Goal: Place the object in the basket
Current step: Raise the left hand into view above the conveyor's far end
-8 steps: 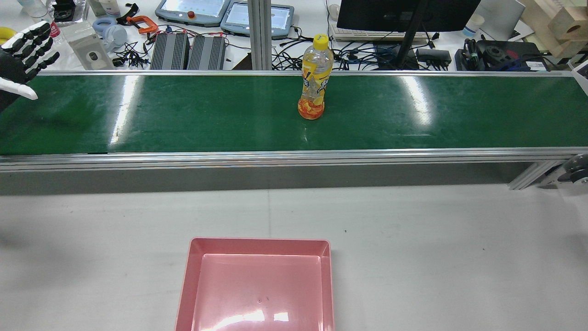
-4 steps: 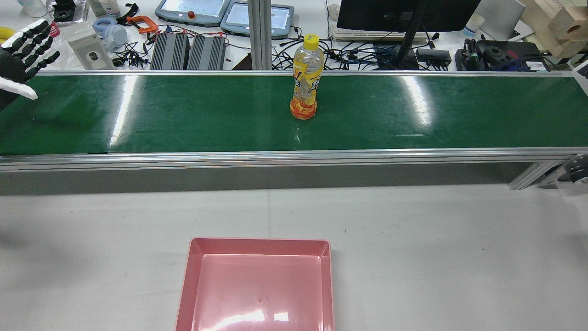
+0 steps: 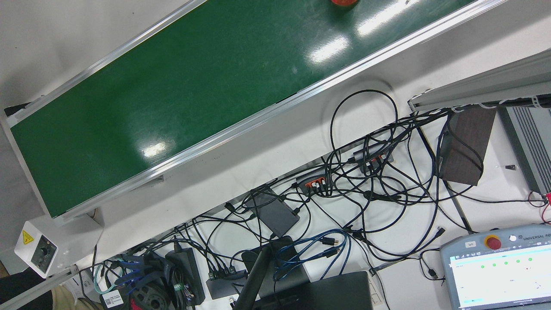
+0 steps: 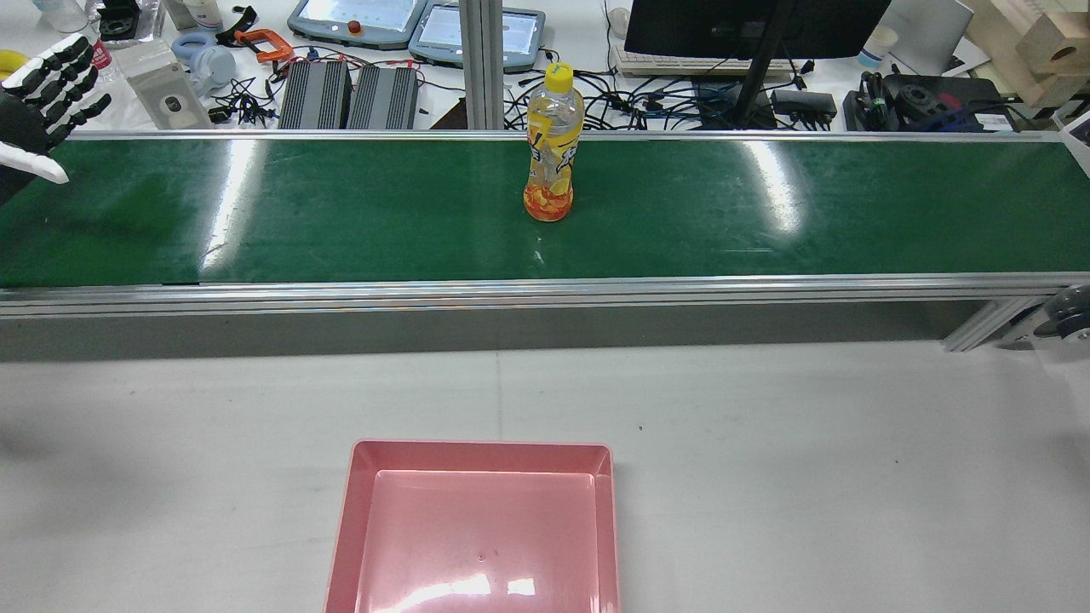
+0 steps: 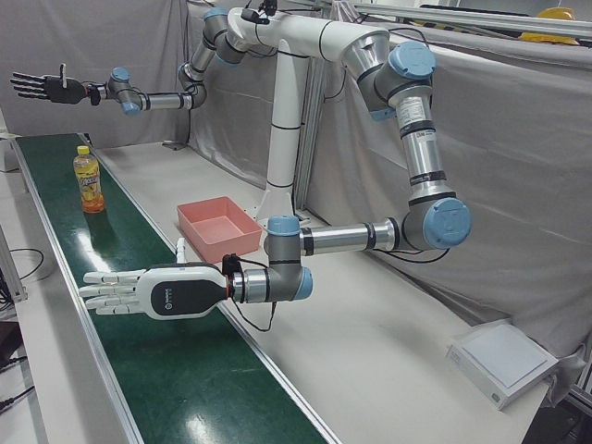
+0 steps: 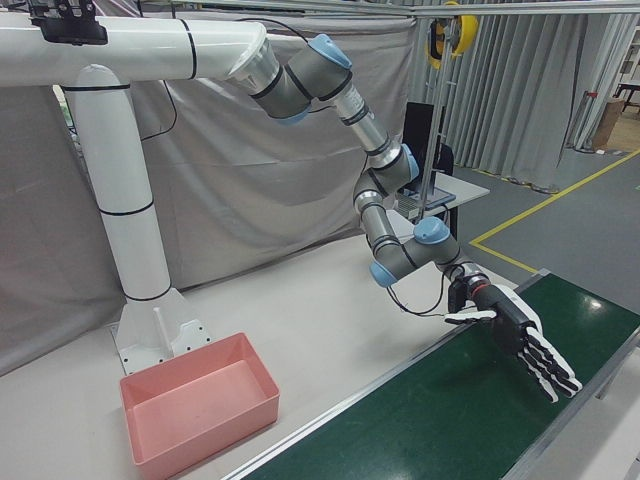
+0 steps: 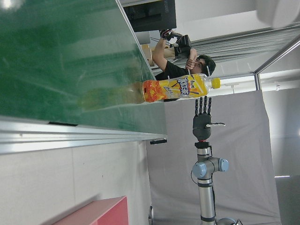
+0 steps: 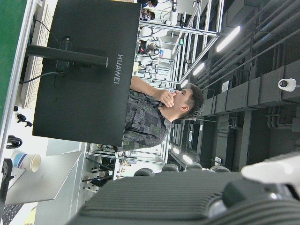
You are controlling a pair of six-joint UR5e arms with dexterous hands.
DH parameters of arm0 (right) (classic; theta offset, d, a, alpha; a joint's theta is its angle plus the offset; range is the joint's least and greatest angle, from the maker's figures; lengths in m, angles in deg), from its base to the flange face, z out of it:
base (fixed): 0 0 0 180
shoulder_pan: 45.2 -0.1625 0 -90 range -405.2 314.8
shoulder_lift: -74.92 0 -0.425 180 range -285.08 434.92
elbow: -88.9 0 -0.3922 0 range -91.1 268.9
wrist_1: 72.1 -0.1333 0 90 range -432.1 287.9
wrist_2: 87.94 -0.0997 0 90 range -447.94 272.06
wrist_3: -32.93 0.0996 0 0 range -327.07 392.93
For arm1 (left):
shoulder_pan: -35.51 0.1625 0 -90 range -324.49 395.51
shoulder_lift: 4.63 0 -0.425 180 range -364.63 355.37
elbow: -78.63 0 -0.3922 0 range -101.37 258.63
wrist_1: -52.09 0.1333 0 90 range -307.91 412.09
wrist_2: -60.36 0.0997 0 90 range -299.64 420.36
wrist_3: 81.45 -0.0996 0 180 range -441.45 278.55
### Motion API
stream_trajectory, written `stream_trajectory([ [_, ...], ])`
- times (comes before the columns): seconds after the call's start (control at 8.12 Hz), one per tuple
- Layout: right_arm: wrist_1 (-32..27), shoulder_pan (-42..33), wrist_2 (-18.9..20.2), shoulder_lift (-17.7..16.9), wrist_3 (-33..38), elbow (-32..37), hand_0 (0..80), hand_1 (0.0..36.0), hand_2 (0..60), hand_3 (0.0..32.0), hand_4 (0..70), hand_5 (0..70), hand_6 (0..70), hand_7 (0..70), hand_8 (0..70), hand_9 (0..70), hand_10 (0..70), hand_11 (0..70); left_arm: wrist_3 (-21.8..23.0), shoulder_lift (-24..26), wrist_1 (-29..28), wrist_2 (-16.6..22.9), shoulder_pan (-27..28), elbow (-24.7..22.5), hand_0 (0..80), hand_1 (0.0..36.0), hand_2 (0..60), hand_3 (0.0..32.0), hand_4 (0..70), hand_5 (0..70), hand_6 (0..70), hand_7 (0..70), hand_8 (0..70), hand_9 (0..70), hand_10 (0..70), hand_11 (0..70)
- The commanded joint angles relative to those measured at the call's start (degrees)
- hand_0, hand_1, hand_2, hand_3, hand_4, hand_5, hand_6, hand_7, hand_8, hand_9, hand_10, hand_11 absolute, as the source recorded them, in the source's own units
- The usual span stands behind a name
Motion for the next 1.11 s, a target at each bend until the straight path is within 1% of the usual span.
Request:
stream_trajectory([
  [0.0,0.03,0.0,0.0,0.0,0.0,0.0,0.0,0.0,0.0,0.0,0.0,0.0,0.0,0.0,0.0,0.0,0.0,0.0,0.12,0.0,-0.03,0.0,0.0,-0.01,60.7,9.7,0.0,0.0,0.0,8.0,0.0,0.0,0.0,0.0,3.9,7.9],
  [0.99,-0.05,0.0,0.0,0.0,0.0,0.09,0.0,0.0,0.0,0.0,0.0,0.0,0.0,0.0,0.0,0.0,0.0,0.0,0.03,0.0,-0.03,0.0,0.0,-0.01,60.7,9.7,0.0,0.0,0.0,8.8,0.0,0.0,0.0,0.0,3.7,7.6],
])
